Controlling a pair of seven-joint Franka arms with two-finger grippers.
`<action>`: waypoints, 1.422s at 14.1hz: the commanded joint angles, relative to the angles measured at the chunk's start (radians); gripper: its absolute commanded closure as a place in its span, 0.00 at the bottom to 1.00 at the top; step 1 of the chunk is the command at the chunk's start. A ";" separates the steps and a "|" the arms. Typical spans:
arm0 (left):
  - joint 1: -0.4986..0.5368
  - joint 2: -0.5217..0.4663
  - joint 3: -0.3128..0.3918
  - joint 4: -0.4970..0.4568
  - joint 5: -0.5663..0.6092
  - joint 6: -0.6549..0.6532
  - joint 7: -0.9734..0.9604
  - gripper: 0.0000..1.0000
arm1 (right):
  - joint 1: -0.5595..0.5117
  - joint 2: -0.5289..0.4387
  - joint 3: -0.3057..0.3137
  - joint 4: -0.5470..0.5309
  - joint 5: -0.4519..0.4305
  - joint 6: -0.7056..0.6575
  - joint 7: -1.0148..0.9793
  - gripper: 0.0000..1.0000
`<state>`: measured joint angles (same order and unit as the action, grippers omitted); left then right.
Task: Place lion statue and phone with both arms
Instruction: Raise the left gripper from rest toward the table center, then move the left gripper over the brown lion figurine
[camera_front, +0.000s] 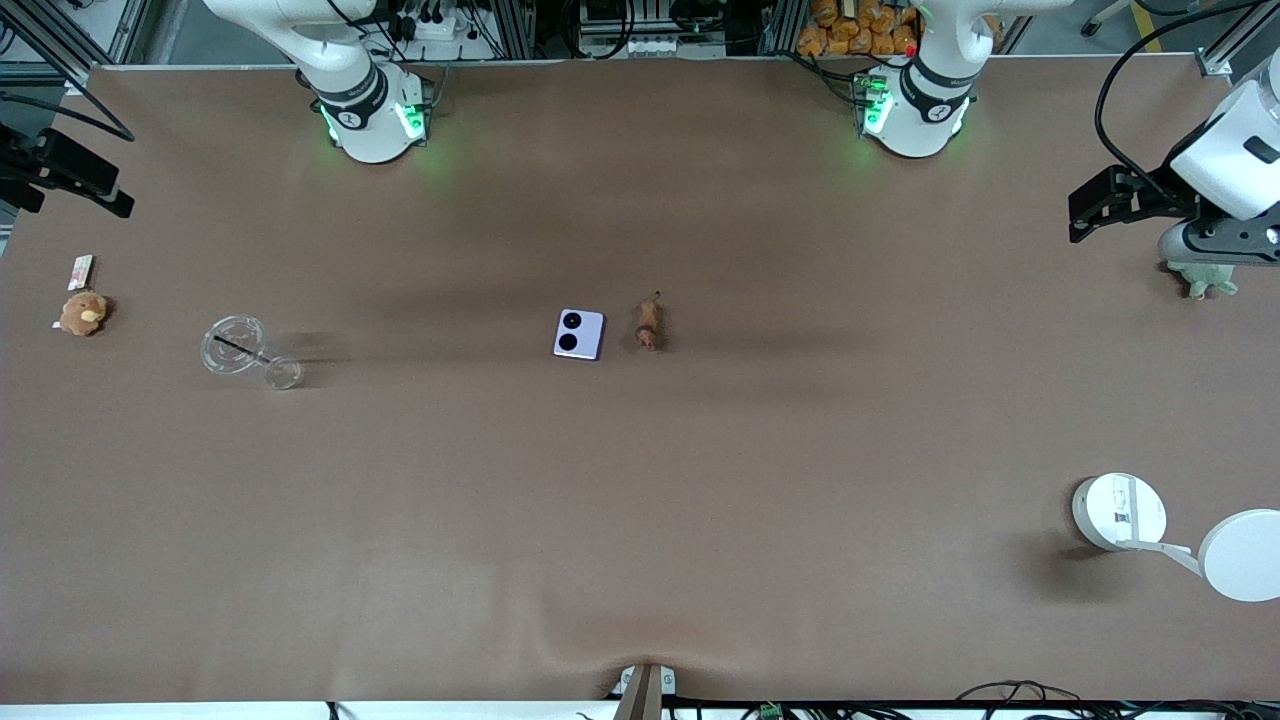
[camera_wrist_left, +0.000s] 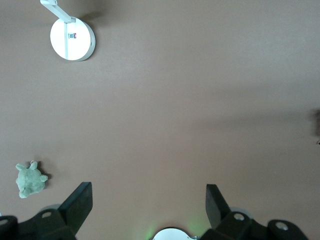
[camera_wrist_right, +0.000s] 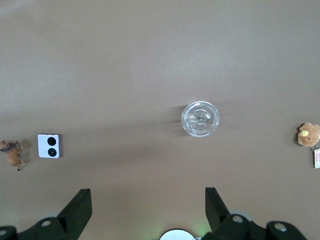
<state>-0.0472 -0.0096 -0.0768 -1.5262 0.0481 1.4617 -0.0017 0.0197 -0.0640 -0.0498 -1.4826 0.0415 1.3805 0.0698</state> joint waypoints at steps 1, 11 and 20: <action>-0.003 0.003 0.000 0.012 0.015 -0.001 0.015 0.00 | 0.012 0.019 -0.007 0.022 0.003 -0.017 -0.007 0.00; -0.007 0.025 -0.001 0.011 0.001 -0.006 0.002 0.00 | 0.006 0.021 -0.007 0.022 0.003 -0.018 -0.005 0.00; -0.124 0.137 -0.054 0.029 -0.120 0.011 -0.254 0.00 | 0.008 0.019 -0.007 0.021 0.001 -0.028 -0.013 0.00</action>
<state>-0.1225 0.0817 -0.1215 -1.5268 -0.0629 1.4646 -0.1753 0.0231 -0.0532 -0.0509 -1.4826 0.0415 1.3705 0.0694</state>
